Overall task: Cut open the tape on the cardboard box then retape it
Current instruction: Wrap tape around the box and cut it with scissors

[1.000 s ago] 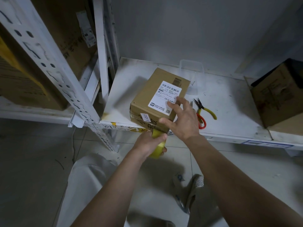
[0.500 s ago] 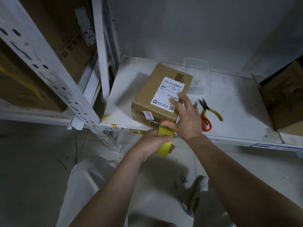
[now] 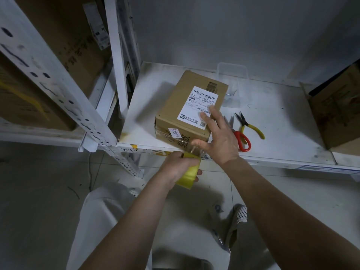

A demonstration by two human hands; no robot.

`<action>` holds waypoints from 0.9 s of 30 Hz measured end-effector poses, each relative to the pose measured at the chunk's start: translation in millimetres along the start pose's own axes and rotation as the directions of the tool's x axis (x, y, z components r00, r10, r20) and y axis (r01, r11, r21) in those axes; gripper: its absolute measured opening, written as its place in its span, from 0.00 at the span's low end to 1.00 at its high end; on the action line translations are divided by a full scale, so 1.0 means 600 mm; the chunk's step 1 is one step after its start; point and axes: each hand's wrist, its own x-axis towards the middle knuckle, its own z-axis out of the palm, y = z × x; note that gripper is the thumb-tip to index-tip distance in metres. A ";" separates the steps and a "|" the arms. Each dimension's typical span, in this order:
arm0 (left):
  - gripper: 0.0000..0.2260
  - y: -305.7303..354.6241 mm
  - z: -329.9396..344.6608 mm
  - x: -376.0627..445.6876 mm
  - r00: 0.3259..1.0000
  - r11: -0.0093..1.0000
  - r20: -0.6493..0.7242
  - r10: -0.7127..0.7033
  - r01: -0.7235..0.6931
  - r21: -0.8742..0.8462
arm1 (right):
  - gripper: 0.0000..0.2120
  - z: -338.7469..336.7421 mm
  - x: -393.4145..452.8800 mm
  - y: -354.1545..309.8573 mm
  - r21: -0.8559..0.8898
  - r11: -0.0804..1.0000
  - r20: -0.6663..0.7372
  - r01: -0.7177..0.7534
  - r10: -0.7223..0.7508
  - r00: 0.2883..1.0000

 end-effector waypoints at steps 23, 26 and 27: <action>0.19 0.013 0.012 -0.006 0.998 0.999 -0.049 -0.025 0.023 -0.039 | 0.33 -0.001 0.003 0.078 -0.386 0.661 -0.031 -0.644 0.688 0.725; 0.16 0.015 0.011 -0.009 0.999 0.999 -0.051 -0.020 0.019 -0.027 | 0.25 -0.005 0.011 0.076 -0.406 0.640 -0.038 -0.652 0.701 0.712; 0.15 0.014 0.012 -0.008 0.998 0.999 -0.059 -0.017 0.015 -0.040 | 0.23 -0.009 0.012 0.073 -0.405 0.639 -0.057 -0.654 0.696 0.716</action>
